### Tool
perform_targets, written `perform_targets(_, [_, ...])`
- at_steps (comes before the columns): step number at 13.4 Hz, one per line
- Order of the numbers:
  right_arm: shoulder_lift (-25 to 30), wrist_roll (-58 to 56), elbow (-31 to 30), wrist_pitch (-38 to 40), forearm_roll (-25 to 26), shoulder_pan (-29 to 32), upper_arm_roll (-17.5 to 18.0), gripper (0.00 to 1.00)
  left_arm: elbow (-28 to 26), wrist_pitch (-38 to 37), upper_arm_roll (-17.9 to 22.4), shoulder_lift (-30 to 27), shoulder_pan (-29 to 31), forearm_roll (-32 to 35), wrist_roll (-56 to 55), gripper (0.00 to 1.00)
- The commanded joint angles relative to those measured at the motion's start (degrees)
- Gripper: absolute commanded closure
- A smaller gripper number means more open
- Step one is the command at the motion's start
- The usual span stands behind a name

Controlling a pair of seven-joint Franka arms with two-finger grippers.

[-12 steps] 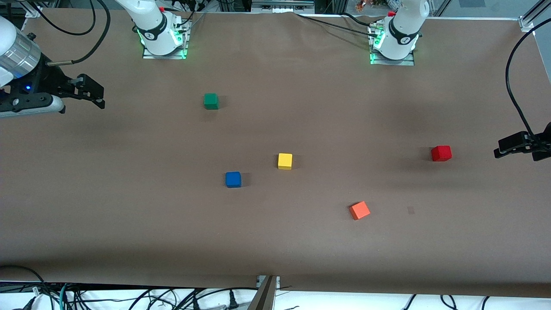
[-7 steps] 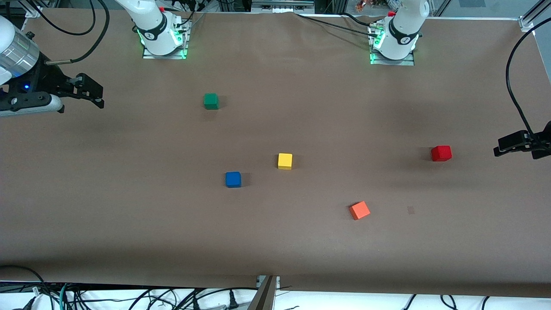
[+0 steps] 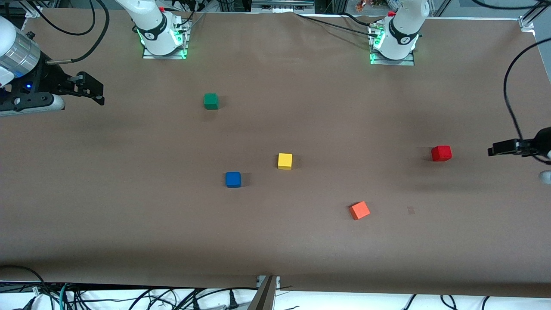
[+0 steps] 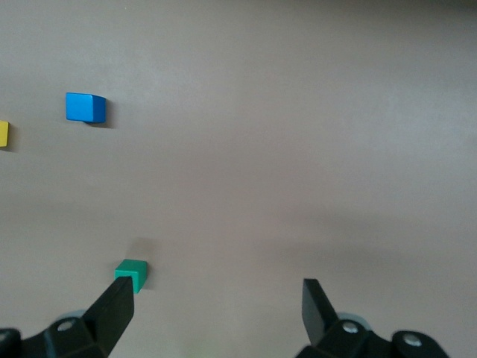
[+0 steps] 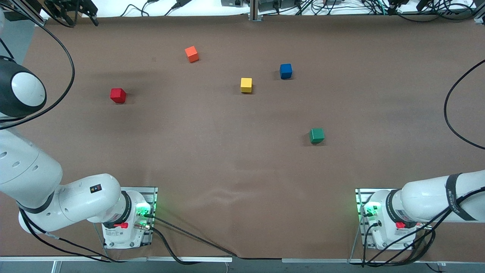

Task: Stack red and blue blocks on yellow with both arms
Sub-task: 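Move the left gripper toward the red cube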

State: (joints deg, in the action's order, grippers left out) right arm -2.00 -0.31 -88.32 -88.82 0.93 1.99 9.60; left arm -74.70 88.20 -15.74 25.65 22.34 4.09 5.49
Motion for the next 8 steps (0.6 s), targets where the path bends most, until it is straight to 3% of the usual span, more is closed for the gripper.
perform_targets(1, [-0.9,-0.13,1.75,1.45,0.03,1.43,0.5,0.0,-7.25,9.3,-0.43,1.08,1.92,0.83,0.57,0.0])
perform_targets(4, [-1.16,-0.57,1.92,4.6,-0.14,2.32,0.5,0.0,-25.63,30.31,-0.34,-2.53,5.6,1.18,0.74,0.0])
perform_targets(8, [-3.0,-0.39,5.43,6.55,-0.14,1.88,0.77,0.0,-38.13,45.28,-0.34,-2.44,7.46,1.27,0.83,0.0])
